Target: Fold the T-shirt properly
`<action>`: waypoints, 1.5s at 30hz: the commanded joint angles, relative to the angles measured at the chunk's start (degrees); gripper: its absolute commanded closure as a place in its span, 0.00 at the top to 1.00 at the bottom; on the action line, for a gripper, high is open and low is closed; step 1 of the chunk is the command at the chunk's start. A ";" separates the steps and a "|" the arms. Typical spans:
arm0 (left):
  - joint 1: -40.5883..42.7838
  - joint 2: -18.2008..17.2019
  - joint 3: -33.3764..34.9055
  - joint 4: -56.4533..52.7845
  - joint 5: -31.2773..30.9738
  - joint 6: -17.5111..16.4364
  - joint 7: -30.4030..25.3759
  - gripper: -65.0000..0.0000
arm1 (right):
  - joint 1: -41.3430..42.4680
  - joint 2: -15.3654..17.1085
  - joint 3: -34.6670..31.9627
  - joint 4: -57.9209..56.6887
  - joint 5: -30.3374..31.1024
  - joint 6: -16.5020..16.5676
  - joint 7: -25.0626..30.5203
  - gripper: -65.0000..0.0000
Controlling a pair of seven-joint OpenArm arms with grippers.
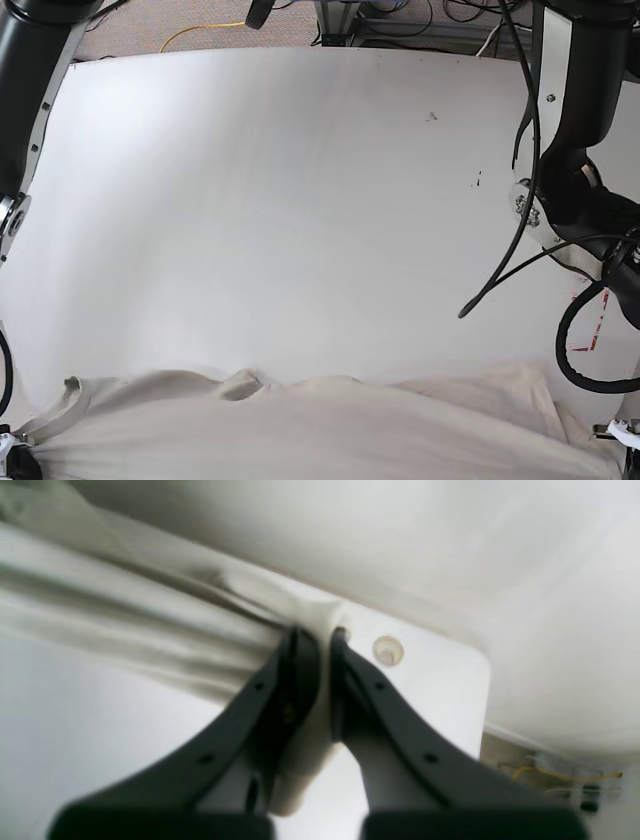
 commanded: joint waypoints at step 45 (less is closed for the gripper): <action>59.49 -1.36 -7.45 9.54 0.80 0.32 -1.16 0.00 | -82.32 -12.06 35.03 36.76 12.03 -0.38 -1.19 0.00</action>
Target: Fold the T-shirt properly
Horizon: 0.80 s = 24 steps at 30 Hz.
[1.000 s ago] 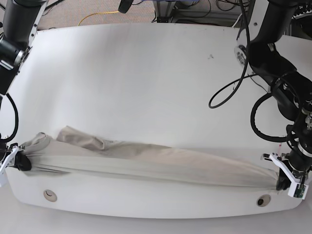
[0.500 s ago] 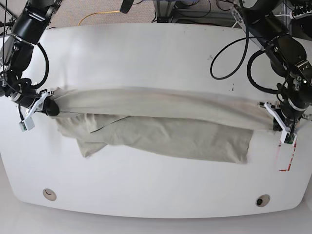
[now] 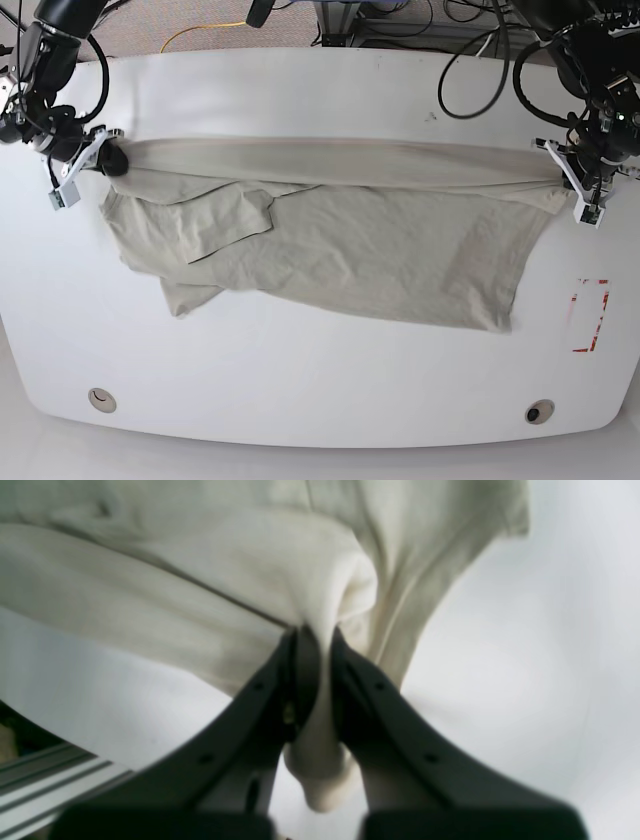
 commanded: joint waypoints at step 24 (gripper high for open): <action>-3.21 -2.17 1.62 -6.30 -0.35 0.12 -1.71 0.00 | -8.11 -0.40 0.61 1.00 0.40 0.12 1.01 0.00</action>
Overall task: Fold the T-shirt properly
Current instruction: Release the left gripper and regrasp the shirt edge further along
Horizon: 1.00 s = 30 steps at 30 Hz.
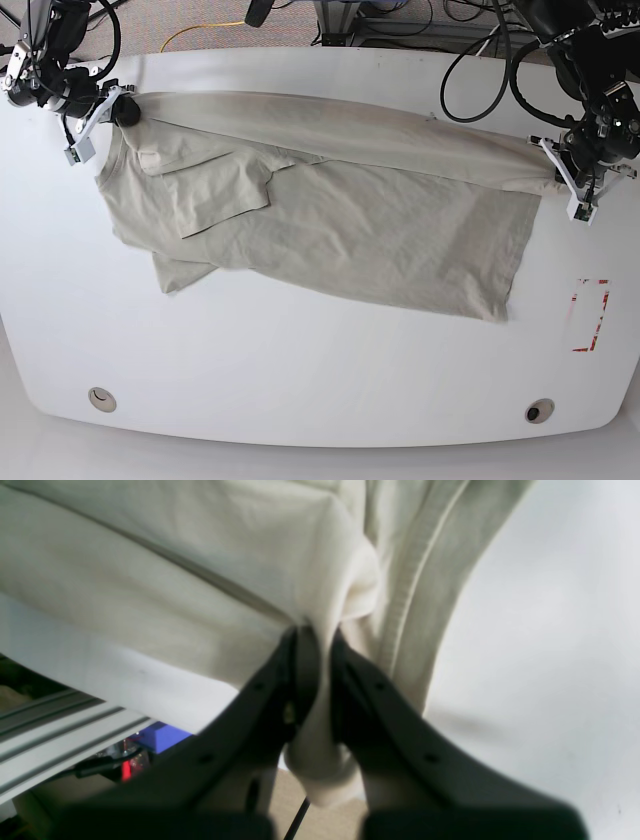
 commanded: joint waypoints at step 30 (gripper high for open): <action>-13.86 -6.51 6.93 -19.33 -0.03 0.14 -1.20 0.66 | -1.06 1.42 0.48 0.91 0.47 0.08 1.79 0.00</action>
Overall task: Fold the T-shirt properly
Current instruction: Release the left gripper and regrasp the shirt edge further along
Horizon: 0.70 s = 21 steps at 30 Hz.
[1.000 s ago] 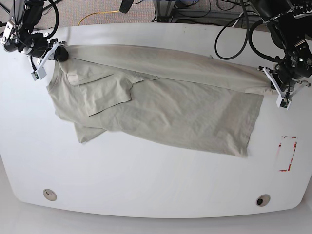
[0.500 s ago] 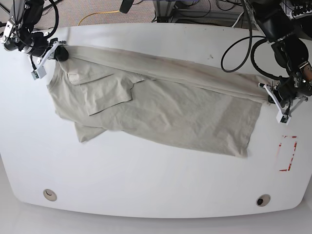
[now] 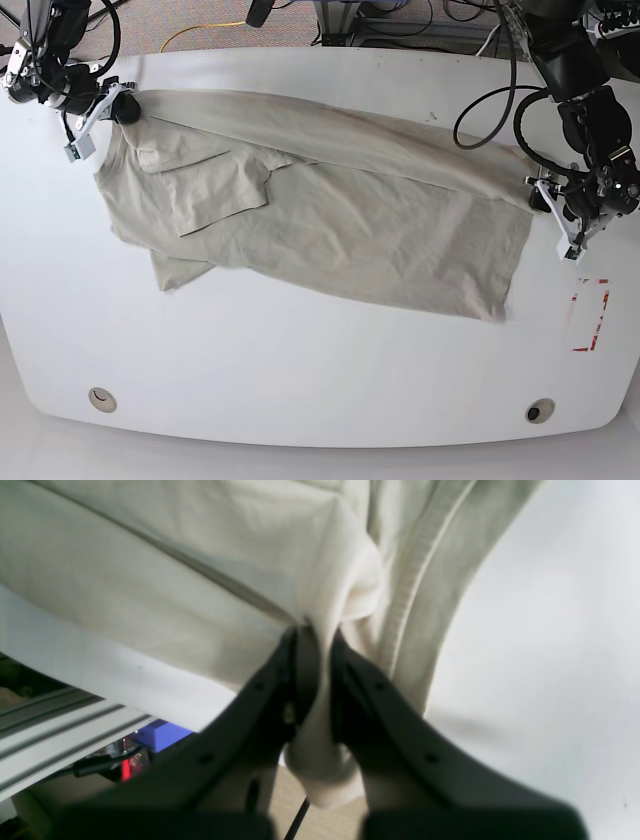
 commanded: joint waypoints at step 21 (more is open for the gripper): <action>0.99 2.17 0.81 10.08 -14.51 0.01 3.89 0.67 | 1.35 1.33 0.87 0.91 0.73 0.10 1.31 0.01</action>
